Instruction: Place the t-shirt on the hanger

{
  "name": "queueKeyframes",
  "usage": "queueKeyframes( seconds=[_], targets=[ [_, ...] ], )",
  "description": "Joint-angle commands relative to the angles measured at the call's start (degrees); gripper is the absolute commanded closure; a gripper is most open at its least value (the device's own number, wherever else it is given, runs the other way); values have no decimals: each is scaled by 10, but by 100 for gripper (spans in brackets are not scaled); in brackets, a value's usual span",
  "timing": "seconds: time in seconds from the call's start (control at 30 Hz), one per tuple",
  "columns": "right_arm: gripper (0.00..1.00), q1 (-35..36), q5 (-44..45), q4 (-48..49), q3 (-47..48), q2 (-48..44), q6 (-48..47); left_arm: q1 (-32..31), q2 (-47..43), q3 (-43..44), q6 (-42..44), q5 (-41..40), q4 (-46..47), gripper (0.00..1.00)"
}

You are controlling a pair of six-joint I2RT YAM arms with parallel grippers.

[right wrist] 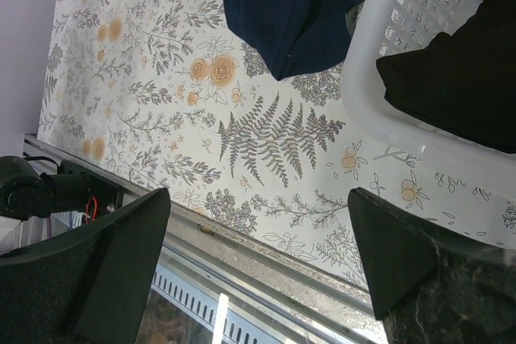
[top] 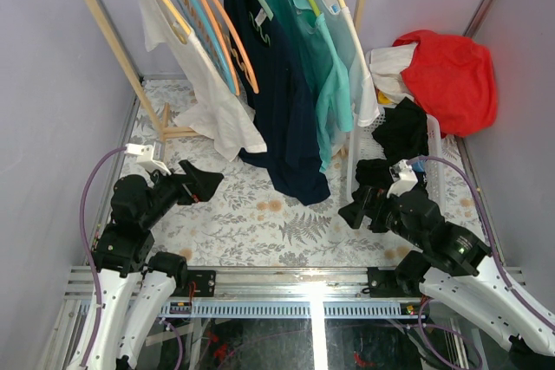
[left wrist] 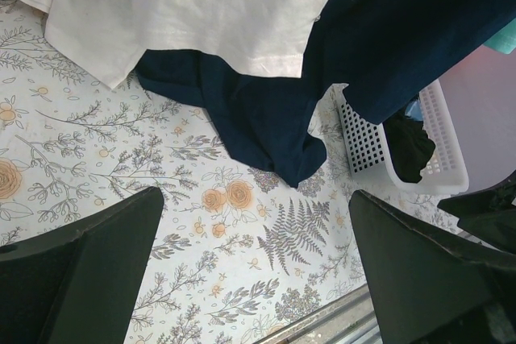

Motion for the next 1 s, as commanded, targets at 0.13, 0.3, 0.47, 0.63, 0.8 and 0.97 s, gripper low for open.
queueKeyframes(
  seconds=[0.13,0.3,0.47,0.63,0.8,0.97],
  targets=[
    [1,-3,0,-2,41,-4,-1,-4,-5,-5,-5,-4,36,0],
    [1,-3,-1,-3,41,-5,-1,-4,-6,-5,-5,-5,37,0],
    [1,-3,-3,0,31,-6,2,-4,-6,-5,-5,-4,36,0],
    [1,-3,-5,4,25,-9,5,-4,-8,-6,-6,-5,37,0],
    [1,-3,-4,1,30,-11,2,-4,-9,-7,-6,-6,36,0],
    [1,-3,-1,1,41,-23,-1,-5,-9,-6,-6,-5,36,0]
  ],
)
